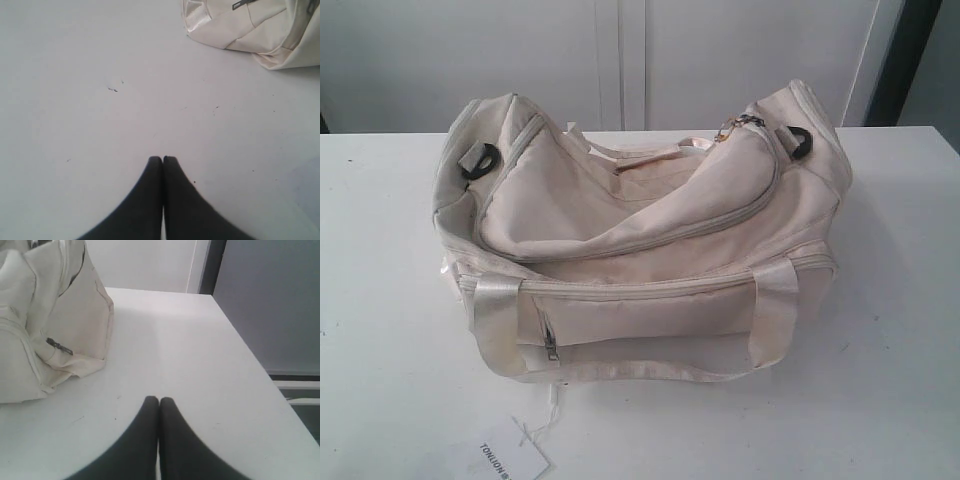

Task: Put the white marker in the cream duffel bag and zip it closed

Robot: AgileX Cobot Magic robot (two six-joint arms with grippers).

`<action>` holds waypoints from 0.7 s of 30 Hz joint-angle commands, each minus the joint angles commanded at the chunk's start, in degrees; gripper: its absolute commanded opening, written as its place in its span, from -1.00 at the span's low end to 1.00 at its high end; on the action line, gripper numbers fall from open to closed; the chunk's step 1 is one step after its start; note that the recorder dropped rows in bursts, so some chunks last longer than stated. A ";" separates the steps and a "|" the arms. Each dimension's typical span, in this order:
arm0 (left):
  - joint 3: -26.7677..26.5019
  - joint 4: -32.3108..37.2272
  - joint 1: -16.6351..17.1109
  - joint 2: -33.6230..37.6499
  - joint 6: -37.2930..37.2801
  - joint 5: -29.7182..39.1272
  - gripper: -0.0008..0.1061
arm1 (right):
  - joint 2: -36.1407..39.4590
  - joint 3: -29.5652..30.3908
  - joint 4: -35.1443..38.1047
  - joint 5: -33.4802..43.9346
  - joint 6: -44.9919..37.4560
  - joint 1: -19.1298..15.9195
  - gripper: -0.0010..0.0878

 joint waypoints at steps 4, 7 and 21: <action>0.00 0.00 0.00 0.00 0.00 0.00 -0.99 | 0.00 0.00 0.00 2.41 0.00 0.00 -0.98; 0.00 0.00 0.00 0.00 0.00 0.00 -0.99 | 0.00 0.00 0.00 2.31 0.00 0.00 -0.98; 0.00 0.00 0.00 0.00 0.00 0.00 -0.99 | 0.00 0.00 0.00 2.98 0.00 0.00 -0.98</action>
